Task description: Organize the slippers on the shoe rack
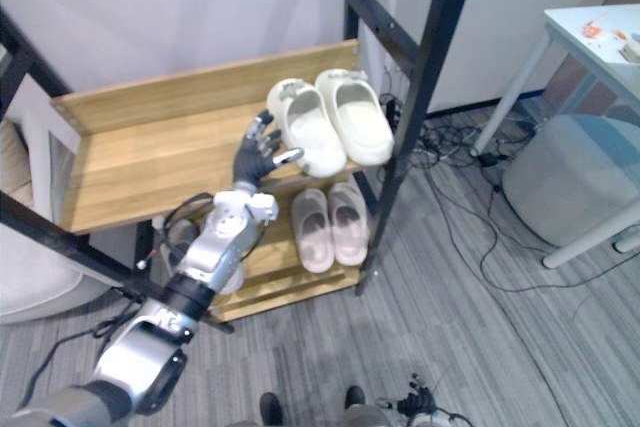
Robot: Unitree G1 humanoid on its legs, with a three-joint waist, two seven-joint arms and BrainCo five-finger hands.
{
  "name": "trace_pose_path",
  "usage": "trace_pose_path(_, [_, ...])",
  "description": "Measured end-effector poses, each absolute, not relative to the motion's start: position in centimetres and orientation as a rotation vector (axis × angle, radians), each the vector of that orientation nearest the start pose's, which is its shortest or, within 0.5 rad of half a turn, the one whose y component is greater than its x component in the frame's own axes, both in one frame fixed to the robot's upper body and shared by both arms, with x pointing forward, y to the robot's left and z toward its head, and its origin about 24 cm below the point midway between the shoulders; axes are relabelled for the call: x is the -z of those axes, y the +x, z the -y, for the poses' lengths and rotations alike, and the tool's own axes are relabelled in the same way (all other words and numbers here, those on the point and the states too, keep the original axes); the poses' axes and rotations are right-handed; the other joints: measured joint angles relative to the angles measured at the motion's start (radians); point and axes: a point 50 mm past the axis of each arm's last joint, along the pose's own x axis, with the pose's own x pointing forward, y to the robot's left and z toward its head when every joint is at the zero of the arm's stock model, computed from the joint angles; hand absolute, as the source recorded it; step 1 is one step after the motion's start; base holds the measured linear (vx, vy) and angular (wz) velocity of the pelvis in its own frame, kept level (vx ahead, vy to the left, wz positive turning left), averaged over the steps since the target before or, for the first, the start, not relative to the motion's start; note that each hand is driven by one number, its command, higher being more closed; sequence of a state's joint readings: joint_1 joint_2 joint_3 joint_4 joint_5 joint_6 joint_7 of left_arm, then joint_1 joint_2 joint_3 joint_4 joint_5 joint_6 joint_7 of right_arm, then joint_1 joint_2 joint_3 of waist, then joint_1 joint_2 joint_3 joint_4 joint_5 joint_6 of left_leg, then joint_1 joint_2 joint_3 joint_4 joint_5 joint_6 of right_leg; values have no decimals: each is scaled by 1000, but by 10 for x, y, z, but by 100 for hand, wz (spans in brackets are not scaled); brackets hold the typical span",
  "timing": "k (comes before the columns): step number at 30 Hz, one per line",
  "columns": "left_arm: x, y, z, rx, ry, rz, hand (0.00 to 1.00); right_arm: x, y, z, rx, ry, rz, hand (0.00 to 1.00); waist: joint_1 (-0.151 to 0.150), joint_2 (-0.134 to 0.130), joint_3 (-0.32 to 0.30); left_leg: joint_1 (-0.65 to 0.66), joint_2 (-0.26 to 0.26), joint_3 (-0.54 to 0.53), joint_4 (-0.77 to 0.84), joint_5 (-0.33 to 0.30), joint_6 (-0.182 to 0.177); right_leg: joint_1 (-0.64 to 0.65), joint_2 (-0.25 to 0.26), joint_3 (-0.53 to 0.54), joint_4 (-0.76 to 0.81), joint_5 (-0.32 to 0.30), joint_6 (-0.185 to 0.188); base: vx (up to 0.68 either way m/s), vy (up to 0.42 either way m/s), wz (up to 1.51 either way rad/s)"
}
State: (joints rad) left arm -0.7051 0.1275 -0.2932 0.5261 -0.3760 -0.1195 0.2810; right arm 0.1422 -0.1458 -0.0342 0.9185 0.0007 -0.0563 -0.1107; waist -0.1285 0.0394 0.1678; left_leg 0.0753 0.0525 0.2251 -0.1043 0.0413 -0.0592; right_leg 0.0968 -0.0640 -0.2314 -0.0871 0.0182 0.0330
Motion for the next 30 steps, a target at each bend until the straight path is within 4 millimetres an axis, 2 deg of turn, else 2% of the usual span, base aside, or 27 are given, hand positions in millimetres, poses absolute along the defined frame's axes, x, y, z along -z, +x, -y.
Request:
trace_pose_path(5, [-133,372,-99,40,-45,186,0,148,102,218,227,-165,-991,0,-3,-1,0,0,0,21,0,0,0,-13,-2,26,-1,12,3,-24,3,-16])
trace_pose_path(10, [-132,374,-104,30,2,181,0,147,103,217,229,-163,-987,0,-11,-2,1,0,-2,21,0,1,2,-15,-7,27,-1,16,7,-21,2,-2])
trace_pose_path(17, [-139,370,-110,19,21,228,0,147,105,217,228,-162,-987,0,-8,-2,1,-3,-1,11,0,1,2,-8,-5,21,-1,16,7,13,-3,2])
trace_pose_path(23, [-147,349,-112,58,-15,320,0,148,104,217,221,-163,-1003,0,8,-2,1,6,-2,-5,1,2,4,10,-4,4,0,14,9,-2,-7,9])
trace_pose_path(26, [-156,336,-106,110,-21,386,0,149,105,218,206,-171,-1012,0,22,-3,1,11,-3,-20,0,8,9,19,-7,-10,0,14,10,-49,-5,14])
trace_pose_path(30, [-157,319,-91,215,-39,431,0,149,108,215,176,-190,-1013,0,32,-8,-11,13,-8,-27,-4,11,14,21,-12,-18,-1,13,11,-52,13,6])
